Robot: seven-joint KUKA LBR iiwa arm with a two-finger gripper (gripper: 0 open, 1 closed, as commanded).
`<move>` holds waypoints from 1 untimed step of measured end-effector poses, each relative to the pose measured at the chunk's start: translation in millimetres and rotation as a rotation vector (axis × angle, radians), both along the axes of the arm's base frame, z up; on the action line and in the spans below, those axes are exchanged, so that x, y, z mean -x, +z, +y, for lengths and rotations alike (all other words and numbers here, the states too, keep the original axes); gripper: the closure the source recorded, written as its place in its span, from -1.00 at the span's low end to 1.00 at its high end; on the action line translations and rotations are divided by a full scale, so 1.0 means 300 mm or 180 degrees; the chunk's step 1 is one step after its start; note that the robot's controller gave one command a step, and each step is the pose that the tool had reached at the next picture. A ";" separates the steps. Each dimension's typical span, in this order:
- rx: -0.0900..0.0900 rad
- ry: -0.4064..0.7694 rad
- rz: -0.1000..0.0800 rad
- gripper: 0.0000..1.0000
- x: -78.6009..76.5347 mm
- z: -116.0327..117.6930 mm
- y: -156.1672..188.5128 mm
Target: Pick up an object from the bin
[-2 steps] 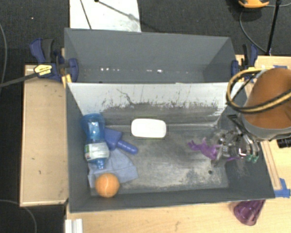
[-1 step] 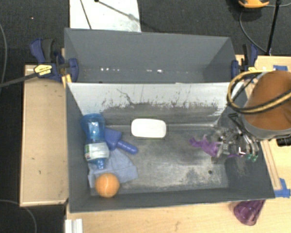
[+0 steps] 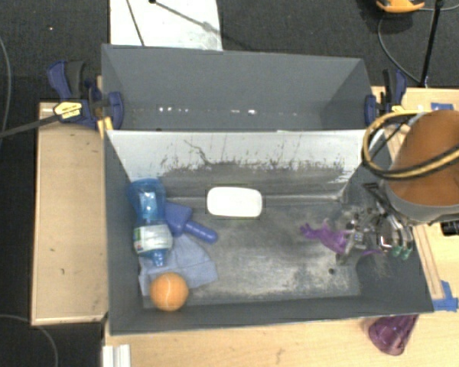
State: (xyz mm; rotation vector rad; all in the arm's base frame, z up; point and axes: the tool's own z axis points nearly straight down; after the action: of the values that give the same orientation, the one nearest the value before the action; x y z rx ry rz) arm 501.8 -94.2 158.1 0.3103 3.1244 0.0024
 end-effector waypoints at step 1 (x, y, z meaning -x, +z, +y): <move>0.0026 -0.0021 -0.0128 1.00 -0.020 -0.024 -0.001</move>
Offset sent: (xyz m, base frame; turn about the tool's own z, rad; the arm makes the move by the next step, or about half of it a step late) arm -0.0149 -0.0046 0.0688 0.0835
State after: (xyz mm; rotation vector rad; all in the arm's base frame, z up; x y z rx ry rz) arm 507.9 -101.3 157.9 0.3164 3.0826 -0.0038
